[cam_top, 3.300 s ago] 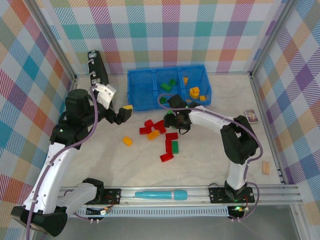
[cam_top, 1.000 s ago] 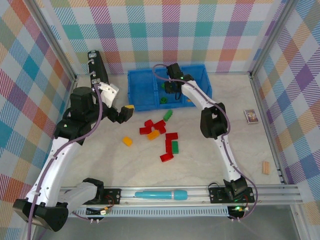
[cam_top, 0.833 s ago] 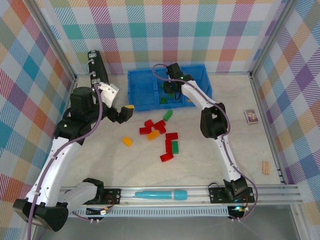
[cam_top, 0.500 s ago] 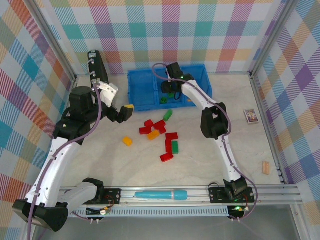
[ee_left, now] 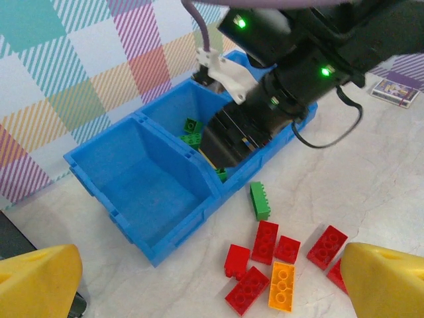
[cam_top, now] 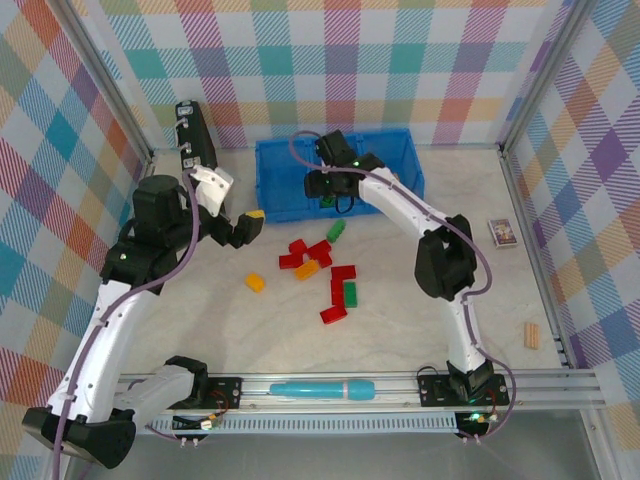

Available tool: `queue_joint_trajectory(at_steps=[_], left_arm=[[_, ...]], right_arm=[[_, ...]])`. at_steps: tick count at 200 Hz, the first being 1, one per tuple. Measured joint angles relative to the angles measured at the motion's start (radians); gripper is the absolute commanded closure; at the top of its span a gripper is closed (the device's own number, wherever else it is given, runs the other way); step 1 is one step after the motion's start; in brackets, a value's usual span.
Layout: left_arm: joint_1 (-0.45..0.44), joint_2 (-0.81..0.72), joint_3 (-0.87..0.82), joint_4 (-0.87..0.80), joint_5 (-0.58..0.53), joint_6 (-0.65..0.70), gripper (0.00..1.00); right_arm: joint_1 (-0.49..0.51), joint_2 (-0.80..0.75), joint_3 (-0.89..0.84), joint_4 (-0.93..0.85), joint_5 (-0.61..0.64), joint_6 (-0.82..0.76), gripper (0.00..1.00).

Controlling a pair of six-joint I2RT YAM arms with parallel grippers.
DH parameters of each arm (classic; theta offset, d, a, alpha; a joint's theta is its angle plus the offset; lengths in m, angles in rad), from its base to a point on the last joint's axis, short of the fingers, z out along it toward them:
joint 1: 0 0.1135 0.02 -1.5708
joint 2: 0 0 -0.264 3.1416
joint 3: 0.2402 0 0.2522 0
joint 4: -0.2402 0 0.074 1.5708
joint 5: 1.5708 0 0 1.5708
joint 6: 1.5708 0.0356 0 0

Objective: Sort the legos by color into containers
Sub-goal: Pick up the lego from the center of the table.

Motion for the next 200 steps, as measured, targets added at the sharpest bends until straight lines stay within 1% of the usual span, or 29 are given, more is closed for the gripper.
queue_joint_trajectory(at_steps=[46, 84, 111, 162, 200], left_arm=[[0.0, -0.017, 0.0, 0.0, -0.012, 0.002, 0.0], [0.0, -0.017, 0.0, 0.0, -0.013, 0.004, 0.0], [0.0, -0.013, 0.0, 0.0, -0.012, 0.005, 0.0], [0.0, -0.005, 0.0, 0.0, -0.012, 0.005, 0.0], [0.0, -0.002, 0.0, -0.001, -0.012, 0.005, 0.0]], right_arm=[[0.004, -0.08, -0.24, 0.004, 0.013, 0.095, 0.42], [0.003, -0.084, -0.351, 0.016, 0.011, 0.148, 0.41], [0.003, -0.084, -0.365, 0.039, 0.008, 0.171, 0.41], [0.003, -0.065, -0.357, 0.087, -0.001, 0.197, 0.36], [0.003, -0.001, -0.335, 0.099, -0.01, 0.201, 0.38]])
